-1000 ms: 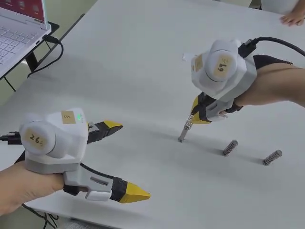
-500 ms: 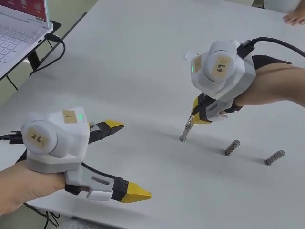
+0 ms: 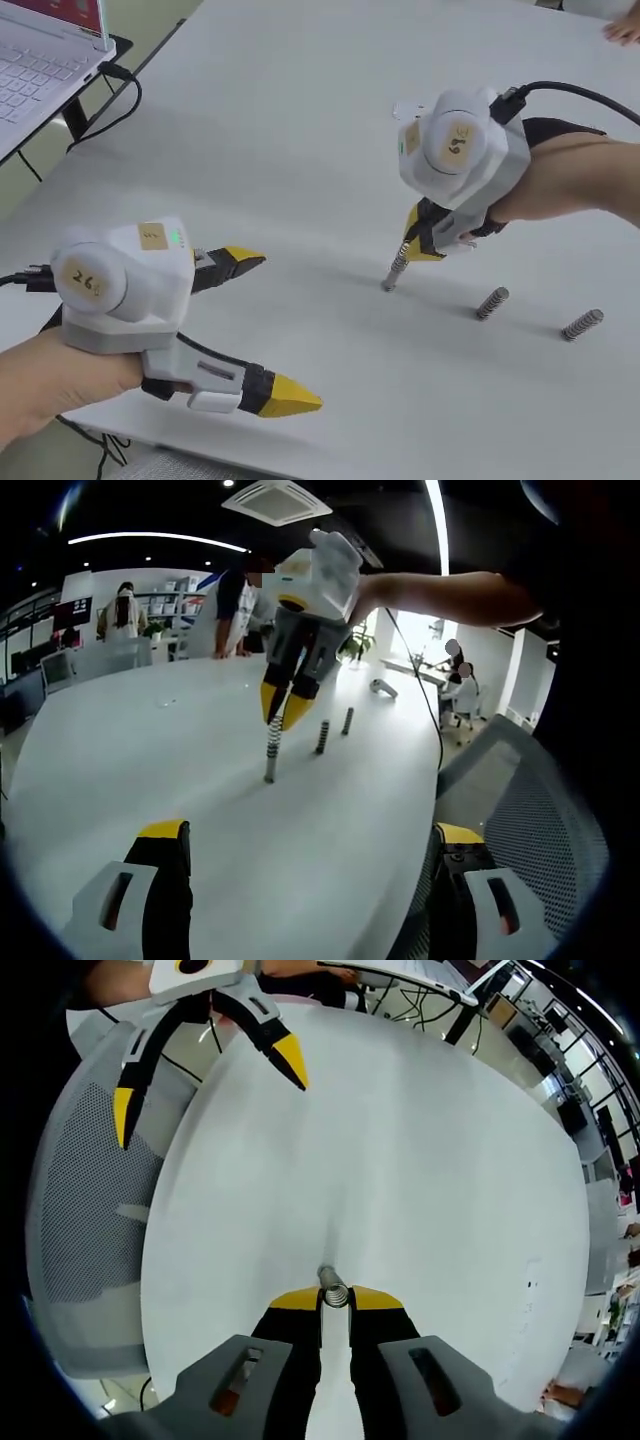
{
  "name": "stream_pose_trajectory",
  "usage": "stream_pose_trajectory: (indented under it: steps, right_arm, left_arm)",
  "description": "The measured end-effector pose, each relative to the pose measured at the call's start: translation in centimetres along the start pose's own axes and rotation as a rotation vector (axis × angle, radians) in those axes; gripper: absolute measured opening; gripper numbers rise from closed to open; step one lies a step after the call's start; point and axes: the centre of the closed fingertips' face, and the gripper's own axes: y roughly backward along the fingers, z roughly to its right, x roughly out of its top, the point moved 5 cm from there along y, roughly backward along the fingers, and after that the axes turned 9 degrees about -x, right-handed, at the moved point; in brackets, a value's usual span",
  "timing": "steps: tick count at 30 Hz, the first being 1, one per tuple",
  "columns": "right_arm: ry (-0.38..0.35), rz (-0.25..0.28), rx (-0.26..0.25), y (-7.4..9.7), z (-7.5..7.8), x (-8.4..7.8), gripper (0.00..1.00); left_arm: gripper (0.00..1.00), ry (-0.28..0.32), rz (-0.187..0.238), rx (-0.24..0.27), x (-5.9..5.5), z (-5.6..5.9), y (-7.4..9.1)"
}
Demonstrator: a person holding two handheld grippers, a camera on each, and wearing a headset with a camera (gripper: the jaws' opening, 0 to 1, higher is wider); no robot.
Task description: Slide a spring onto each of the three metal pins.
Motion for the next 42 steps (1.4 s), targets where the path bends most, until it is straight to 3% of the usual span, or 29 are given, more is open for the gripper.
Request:
stream_pose_trajectory:
  steps: [23,42]
  right_arm:
    - [-0.005,-0.028,0.049,-2.1,-0.7,-0.7,0.07]
    - [-0.008,-0.031,0.054,-2.9,-1.2,-0.8,0.07]
  left_arm:
    - [0.97,0.007,-0.008,0.005,-0.1,-0.4,-0.1]
    - [0.97,0.015,-0.01,0.001,-0.4,-0.3,-0.2]
